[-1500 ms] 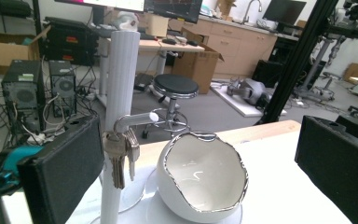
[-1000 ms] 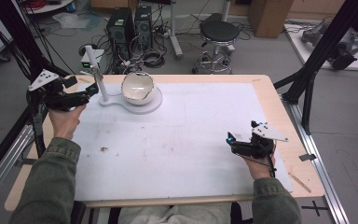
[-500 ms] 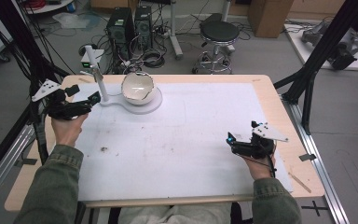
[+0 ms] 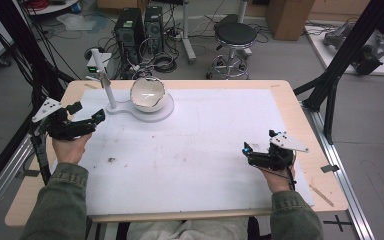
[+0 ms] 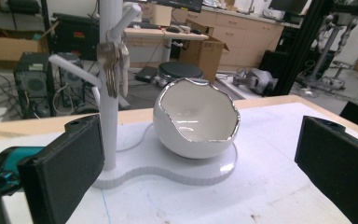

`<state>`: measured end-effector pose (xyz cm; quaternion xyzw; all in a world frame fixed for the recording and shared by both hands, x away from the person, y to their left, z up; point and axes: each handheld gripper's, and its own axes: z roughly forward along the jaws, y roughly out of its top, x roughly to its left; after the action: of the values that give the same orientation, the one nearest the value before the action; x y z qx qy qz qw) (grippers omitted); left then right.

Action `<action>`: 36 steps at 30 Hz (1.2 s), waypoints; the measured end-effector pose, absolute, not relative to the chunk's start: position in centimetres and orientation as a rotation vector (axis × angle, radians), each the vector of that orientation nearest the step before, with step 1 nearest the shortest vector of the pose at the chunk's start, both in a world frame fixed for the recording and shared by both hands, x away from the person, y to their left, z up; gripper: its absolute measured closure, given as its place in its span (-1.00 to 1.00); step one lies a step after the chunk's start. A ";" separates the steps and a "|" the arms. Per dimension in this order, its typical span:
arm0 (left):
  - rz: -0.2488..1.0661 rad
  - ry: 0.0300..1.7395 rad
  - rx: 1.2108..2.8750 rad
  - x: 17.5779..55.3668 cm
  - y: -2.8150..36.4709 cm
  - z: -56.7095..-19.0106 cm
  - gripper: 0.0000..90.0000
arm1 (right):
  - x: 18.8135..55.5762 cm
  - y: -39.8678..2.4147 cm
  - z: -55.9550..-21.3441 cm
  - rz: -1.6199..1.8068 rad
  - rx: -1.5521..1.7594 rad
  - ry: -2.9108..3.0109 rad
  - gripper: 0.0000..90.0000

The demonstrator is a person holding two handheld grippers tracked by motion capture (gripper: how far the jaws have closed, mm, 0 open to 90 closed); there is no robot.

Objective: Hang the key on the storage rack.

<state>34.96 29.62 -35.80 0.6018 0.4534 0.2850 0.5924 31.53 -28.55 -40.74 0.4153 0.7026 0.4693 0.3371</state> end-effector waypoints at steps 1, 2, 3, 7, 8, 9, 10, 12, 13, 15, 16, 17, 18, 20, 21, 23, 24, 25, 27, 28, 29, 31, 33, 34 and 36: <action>0.658 1.062 1.395 34.8 29.7 -35.9 -0.96 | 31.5 -28.5 -40.7 1.225 1.087 1.834 -0.99; 0.658 1.070 1.390 34.6 29.8 -36.1 -0.96 | 31.4 -28.5 -40.7 1.221 1.085 1.833 -0.99; 0.658 1.070 1.390 34.6 29.8 -36.1 -0.96 | 31.4 -28.5 -40.7 1.219 1.084 1.832 -0.99; 0.668 1.069 1.397 34.1 29.7 -36.4 -0.96 | 31.4 -28.6 -40.7 1.222 1.093 1.828 -0.99; 0.676 1.063 1.390 33.8 29.6 -36.6 -0.96 | 31.4 -28.6 -40.7 1.226 1.095 1.827 -0.99; 0.676 1.063 1.390 33.8 29.6 -36.6 -0.96 | 31.4 -28.7 -40.7 1.232 1.097 1.824 -0.99; 0.674 1.065 1.395 33.6 29.6 -37.1 -0.96 | 31.4 -28.7 -40.7 1.230 1.102 1.822 -0.99; 0.679 1.069 1.414 33.3 29.4 -37.4 -0.96 | 31.4 -28.8 -40.7 1.230 1.103 1.816 -0.99; 0.679 1.069 1.414 33.3 29.4 -37.4 -0.96 | 31.3 -28.8 -40.7 1.232 1.109 1.815 -0.99; 0.689 1.063 1.421 33.0 29.3 -37.7 -0.96 | 31.3 -28.8 -40.7 1.232 1.109 1.815 -0.99; 0.688 1.064 1.422 32.9 29.3 -37.9 -0.96 | 31.3 -28.8 -40.7 1.229 1.112 1.812 -0.99; 0.687 1.065 1.420 32.8 29.3 -38.0 -0.96 | 31.3 -28.8 -40.7 1.229 1.112 1.812 -0.99; 0.685 1.074 1.421 32.6 29.2 -38.3 -0.96 | 31.3 -28.7 -40.7 1.227 1.115 1.812 -0.99; 0.679 1.084 1.418 32.6 29.2 -38.5 -0.96 | 31.3 -28.7 -40.7 1.229 1.110 1.812 -0.99; 0.680 1.092 1.423 32.5 29.1 -38.7 -0.96 | 31.2 -28.7 -40.7 1.229 1.110 1.813 -0.99; 0.693 1.100 1.434 32.4 29.0 -38.9 -0.96 | 31.1 -28.7 -40.7 1.235 1.114 1.810 -0.99; 0.701 1.104 1.428 32.3 28.9 -38.9 -0.96 | 31.1 -28.6 -40.7 1.236 1.113 1.808 -0.99; 0.707 1.104 1.426 32.1 28.9 -39.0 -0.96 | 31.0 -28.6 -40.7 1.240 1.120 1.808 -0.99; 0.720 1.102 1.426 31.8 28.9 -39.1 -0.96 | 30.9 -28.7 -40.7 1.245 1.117 1.801 -0.99; 0.730 1.105 1.427 31.7 28.9 -39.3 -0.96 | 30.9 -28.8 -40.7 1.247 1.122 1.792 -0.99; 0.730 1.106 1.425 31.6 28.9 -39.4 -0.96 | 30.9 -28.8 -40.7 1.247 1.122 1.792 -0.99; 0.728 1.122 1.436 31.5 29.1 -39.8 -0.96 | 30.9 -28.9 -40.6 1.249 1.132 1.793 -0.99; 0.738 1.134 1.438 31.4 29.4 -40.1 -0.96 | 30.8 -29.0 -40.6 1.255 1.140 1.789 -0.99; 0.762 1.140 1.454 31.3 29.5 -40.4 -0.96 | 30.9 -29.0 -40.6 1.257 1.137 1.784 -0.99; 0.765 1.145 1.453 31.2 29.6 -40.7 -0.96 | 30.9 -29.0 -40.6 1.257 1.138 1.783 -0.99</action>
<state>31.20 29.56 -40.73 0.6111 0.4815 0.3218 0.5395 30.86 -29.04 -40.63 0.4360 0.6831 0.4816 0.3338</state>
